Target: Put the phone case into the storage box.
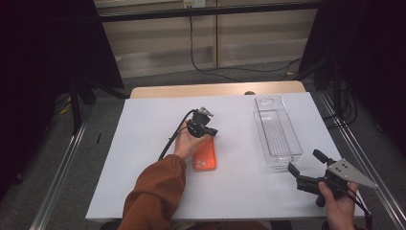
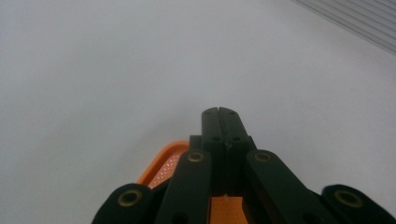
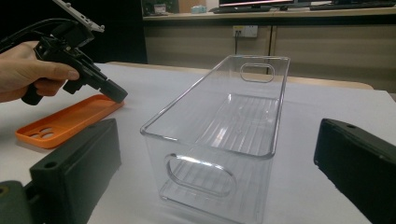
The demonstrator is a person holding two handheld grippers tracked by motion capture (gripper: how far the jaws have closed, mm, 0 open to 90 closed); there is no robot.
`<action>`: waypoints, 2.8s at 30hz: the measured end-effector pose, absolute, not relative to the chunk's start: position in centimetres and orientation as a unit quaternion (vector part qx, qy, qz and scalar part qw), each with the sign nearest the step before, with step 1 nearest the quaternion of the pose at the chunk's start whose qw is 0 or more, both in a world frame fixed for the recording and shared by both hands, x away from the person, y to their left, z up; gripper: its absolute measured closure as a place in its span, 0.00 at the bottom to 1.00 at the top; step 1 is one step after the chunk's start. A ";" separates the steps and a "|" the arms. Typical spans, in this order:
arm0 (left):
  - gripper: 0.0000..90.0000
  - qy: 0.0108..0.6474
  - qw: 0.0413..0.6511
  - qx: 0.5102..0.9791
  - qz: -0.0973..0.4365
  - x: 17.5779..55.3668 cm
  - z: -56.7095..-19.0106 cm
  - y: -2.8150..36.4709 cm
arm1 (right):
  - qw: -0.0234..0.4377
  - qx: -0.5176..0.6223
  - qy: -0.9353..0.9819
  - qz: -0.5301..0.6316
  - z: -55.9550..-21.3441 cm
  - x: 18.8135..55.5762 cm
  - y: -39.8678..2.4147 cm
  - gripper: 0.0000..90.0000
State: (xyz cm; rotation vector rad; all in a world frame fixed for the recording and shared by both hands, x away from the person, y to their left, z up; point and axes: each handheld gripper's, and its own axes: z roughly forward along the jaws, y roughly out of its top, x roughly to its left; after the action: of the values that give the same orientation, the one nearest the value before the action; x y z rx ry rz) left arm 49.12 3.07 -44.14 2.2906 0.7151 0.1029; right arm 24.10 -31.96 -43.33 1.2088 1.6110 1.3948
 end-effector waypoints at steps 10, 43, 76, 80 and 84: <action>1.00 0.280 0.348 0.894 0.047 49.1 -44.0 3.5 | 0.341 0.462 0.618 0.537 -43.3 24.0 -32.0 0.00; 1.00 0.290 0.326 0.898 0.054 49.2 -43.7 5.1 | 0.344 0.464 0.618 0.534 -43.2 23.7 -31.9 0.00; 1.00 0.299 0.314 0.899 0.056 48.7 -43.5 7.9 | 0.344 0.464 0.619 0.532 -43.2 23.6 -31.9 0.00; 1.00 0.303 0.316 0.897 0.053 48.6 -43.5 8.3 | 0.345 0.464 0.618 0.532 -43.2 23.6 -31.9 0.00; 1.00 0.303 0.318 0.897 0.054 48.5 -43.6 8.7 | 0.345 0.464 0.619 0.532 -43.2 23.6 -31.9 0.00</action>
State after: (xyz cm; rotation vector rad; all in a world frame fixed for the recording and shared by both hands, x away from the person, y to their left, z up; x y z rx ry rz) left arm 48.54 8.65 -43.58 2.3587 0.7984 0.1414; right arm 23.58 -31.90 -43.16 1.2035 1.6070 1.3803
